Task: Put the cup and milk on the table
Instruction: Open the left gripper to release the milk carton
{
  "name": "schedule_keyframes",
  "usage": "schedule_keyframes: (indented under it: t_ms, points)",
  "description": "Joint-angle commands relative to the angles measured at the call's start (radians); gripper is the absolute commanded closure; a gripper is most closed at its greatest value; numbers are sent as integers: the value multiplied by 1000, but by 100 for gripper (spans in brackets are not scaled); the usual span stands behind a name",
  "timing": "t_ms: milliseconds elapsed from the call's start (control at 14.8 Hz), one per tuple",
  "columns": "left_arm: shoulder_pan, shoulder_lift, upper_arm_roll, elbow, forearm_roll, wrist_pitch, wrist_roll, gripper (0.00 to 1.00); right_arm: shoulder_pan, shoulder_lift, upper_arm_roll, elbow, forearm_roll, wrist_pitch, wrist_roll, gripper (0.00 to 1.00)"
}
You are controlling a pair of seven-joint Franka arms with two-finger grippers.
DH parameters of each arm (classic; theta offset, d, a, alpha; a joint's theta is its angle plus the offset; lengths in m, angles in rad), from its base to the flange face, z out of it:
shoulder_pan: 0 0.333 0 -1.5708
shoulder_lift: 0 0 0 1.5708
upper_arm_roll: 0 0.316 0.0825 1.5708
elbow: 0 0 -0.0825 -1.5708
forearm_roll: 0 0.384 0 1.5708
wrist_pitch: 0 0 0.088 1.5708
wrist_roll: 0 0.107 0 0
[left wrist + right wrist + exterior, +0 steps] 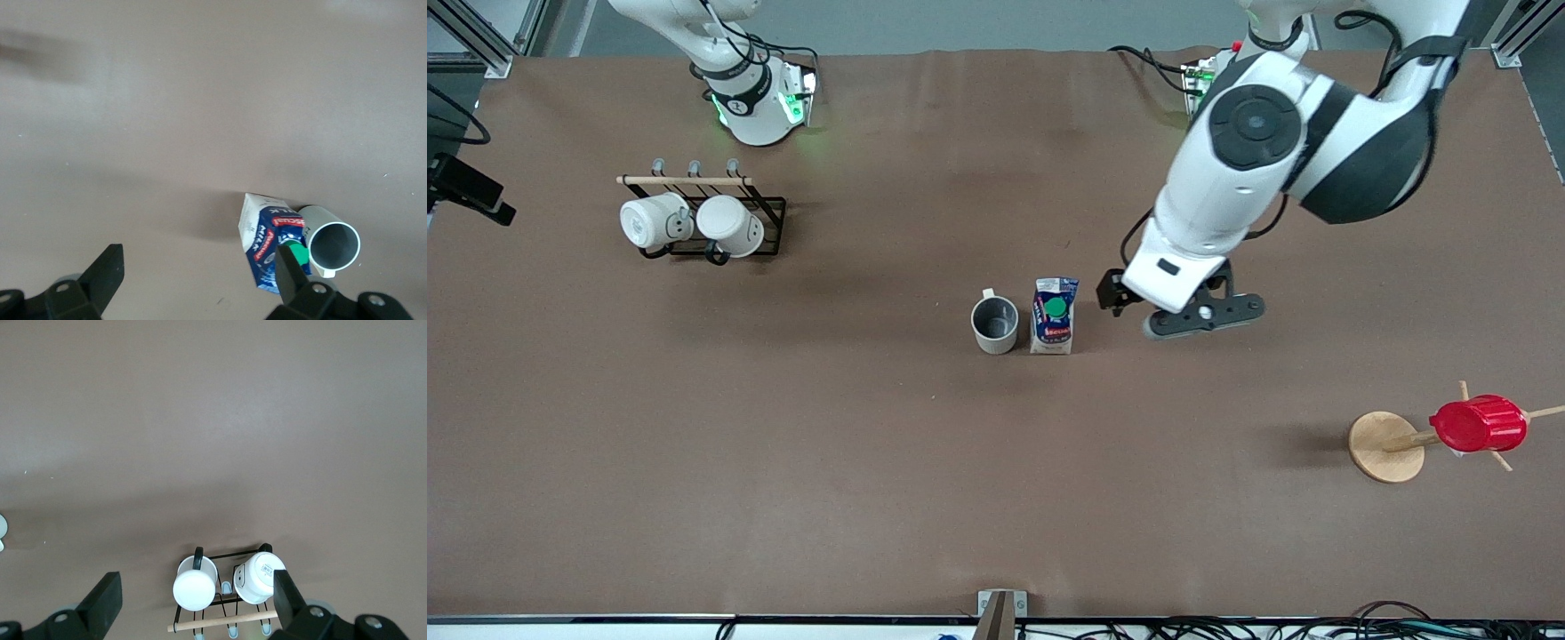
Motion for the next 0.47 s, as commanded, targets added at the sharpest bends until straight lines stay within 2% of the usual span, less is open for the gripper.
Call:
schedule_keyframes:
  t_ms: [0,271,406]
  points:
    - [93,-20,-70,-26,-18,-17,33,0,-14,8,11,21,14,-14,-13,0]
    - [228,-19,-173,-32,-18,-19,65,0,-12,8,11,21,16,-47,-9,0]
    - [247,-28,-175,-33,-19,-51,120,0,-12,8,11,21,16,-47,-9,0]
